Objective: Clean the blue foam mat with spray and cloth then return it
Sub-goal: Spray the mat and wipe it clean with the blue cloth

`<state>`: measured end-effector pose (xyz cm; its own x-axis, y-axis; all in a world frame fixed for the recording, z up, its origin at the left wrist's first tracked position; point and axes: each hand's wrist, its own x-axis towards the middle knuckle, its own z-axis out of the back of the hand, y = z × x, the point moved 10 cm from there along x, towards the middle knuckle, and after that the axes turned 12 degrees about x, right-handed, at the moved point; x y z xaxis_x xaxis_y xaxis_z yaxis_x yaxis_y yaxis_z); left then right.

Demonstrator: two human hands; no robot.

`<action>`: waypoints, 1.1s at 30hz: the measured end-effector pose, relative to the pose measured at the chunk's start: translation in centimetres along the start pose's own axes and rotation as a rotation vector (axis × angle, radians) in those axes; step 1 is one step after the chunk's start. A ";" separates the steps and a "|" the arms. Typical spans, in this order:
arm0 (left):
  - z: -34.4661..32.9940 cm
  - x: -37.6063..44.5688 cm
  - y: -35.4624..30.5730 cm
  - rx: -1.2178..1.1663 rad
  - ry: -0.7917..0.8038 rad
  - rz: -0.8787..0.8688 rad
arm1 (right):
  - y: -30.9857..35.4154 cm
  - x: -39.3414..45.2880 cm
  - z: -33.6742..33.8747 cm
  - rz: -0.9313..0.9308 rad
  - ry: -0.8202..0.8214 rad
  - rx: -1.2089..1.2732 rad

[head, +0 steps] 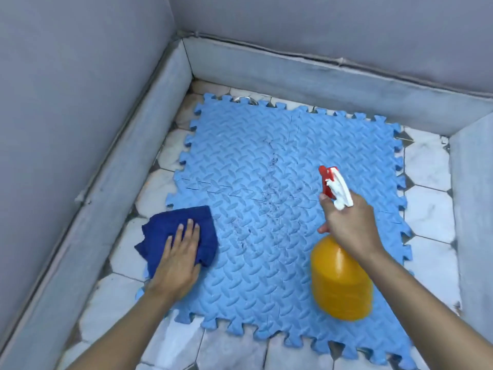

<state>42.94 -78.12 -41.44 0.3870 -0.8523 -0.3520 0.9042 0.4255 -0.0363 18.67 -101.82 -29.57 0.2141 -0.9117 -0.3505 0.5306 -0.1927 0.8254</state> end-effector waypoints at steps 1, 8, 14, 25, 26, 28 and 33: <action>-2.1 0.1 -0.4 0.071 -0.012 -0.012 | -0.2 0.8 -1.4 0.013 0.060 -0.036; -3.2 2.5 0.2 0.169 -0.162 -0.011 | -1.0 1.9 -10.0 -0.074 0.334 0.010; -2.8 3.4 0.5 0.186 -0.057 -0.021 | 1.0 -0.4 -9.4 0.103 0.207 -0.230; -1.9 2.8 0.0 0.112 -0.106 -0.016 | 2.7 -3.6 -9.3 0.175 0.177 -0.268; -1.8 2.9 -0.2 0.118 -0.110 -0.002 | 2.6 -3.7 -9.3 0.172 0.178 -0.255; -1.7 3.2 -0.8 0.126 -0.106 0.021 | 2.8 -4.0 -9.2 0.156 0.195 -0.223; -1.8 4.9 -1.5 0.085 -0.088 0.003 | 1.1 -4.2 -8.7 0.070 0.197 -0.237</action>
<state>43.16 -82.39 -44.76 0.4011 -0.8759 -0.2681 0.9135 0.4043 0.0456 25.50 -95.05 -31.05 0.3995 -0.8276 -0.3944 0.6802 -0.0208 0.7327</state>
